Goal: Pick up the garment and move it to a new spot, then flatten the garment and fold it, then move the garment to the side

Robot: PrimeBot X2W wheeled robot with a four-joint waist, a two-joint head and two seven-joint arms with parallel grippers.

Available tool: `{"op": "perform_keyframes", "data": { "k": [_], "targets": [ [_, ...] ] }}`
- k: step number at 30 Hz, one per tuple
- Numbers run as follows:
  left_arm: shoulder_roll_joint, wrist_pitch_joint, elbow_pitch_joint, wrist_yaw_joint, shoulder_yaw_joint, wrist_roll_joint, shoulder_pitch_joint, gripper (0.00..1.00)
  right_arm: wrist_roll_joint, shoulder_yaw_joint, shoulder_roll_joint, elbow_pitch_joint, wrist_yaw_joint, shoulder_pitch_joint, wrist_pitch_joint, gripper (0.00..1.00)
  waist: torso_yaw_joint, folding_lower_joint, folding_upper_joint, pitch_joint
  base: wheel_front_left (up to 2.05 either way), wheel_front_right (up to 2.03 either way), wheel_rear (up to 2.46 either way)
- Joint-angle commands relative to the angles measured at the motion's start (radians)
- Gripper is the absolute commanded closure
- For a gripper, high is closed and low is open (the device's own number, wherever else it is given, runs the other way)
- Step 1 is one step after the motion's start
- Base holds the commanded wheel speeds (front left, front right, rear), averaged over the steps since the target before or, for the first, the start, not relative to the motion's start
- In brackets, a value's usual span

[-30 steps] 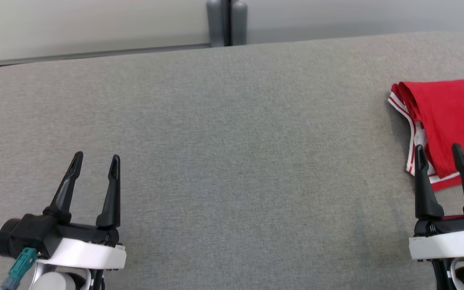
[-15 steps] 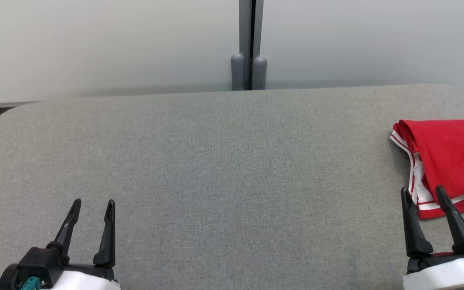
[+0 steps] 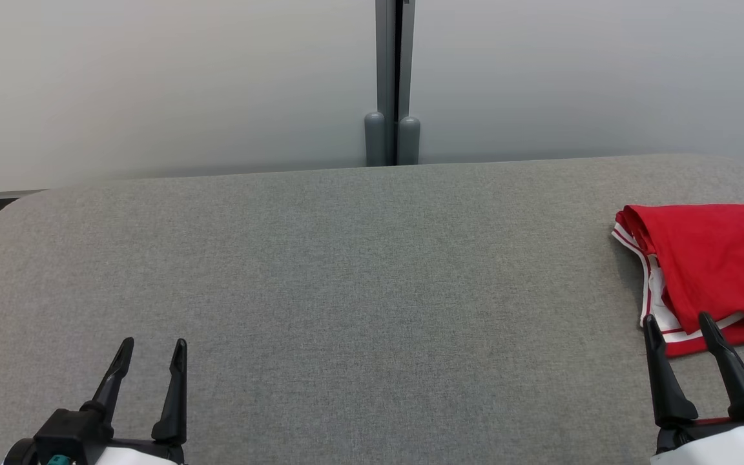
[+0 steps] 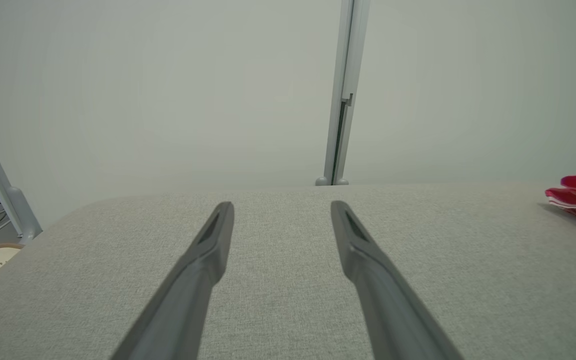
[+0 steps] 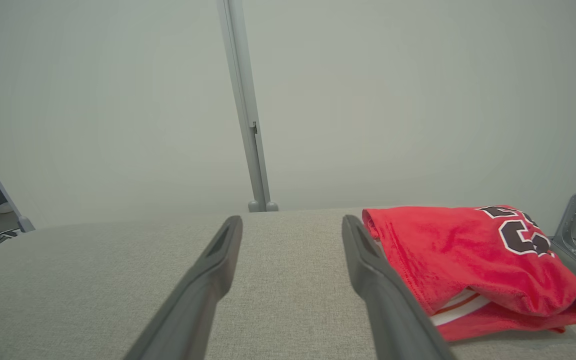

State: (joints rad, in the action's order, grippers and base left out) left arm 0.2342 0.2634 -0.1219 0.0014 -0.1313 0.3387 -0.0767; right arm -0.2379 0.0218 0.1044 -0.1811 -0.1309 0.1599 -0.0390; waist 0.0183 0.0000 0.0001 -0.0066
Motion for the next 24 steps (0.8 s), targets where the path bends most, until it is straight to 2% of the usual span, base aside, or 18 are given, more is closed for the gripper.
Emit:
{"op": "perform_keyframes", "data": {
  "k": [1,22,23,24],
  "targets": [
    [0.004,0.001,-0.005,-0.001,-0.002,0.004,0.013,0.0,-0.003,0.001,0.0,-0.005,0.0,0.006,0.001,0.0,0.001,0.0,-0.0001,0.0,0.0,0.0,0.0],
    [-0.001,0.001,-0.034,-0.004,-0.015,0.003,0.052,0.0,-0.019,-0.004,-0.003,0.022,0.0,-0.014,0.026,0.0,-0.004,0.0,-0.0001,0.0,0.0,0.0,0.0],
    [-0.003,0.0,-0.034,-0.002,-0.016,0.005,0.038,1.0,-0.015,-0.004,-0.003,0.022,0.0,-0.006,0.021,1.0,-0.004,0.0,-0.0001,0.0,0.0,0.0,0.0],
    [-0.006,-0.001,-0.041,-0.002,-0.017,0.006,0.037,1.0,-0.016,-0.005,-0.005,0.03,0.0,-0.004,0.021,1.0,-0.004,0.0,-0.0001,0.0,0.0,0.0,0.0]
  ]
}}
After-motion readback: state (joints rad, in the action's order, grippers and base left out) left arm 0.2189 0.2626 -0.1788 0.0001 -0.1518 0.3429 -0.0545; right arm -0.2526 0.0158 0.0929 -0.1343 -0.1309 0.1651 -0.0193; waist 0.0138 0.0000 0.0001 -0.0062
